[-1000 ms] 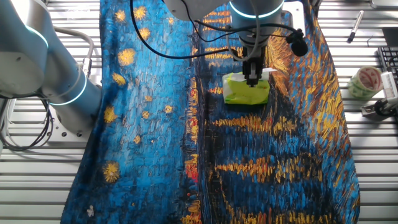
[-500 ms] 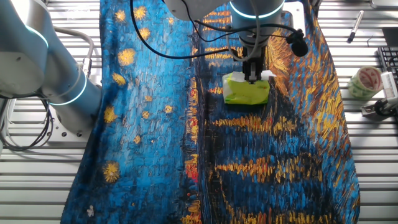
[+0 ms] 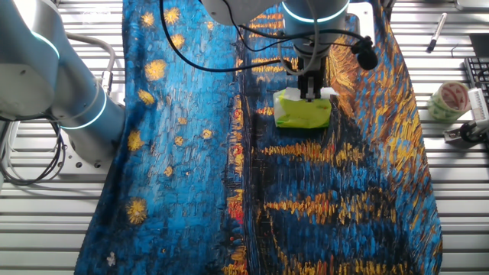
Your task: Pull out a napkin
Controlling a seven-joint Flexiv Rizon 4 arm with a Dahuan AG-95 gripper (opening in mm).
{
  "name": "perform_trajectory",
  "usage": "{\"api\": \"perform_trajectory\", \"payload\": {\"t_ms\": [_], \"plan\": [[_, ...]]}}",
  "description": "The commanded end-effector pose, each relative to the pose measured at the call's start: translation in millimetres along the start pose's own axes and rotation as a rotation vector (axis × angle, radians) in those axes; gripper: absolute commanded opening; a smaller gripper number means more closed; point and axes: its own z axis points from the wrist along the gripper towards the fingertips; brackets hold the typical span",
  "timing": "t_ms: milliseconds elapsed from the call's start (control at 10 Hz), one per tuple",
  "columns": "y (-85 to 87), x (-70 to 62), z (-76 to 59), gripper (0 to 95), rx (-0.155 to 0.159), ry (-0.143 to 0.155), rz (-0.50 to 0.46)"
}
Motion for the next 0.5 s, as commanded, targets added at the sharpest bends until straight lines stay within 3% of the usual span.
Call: {"api": "perform_trajectory", "payload": {"t_ms": [100,500], "plan": [[-0.2,-0.2,-0.2,0.0,0.002,0.002,0.006],[-0.2,-0.2,-0.2,0.0,0.002,0.001,0.012]]}}
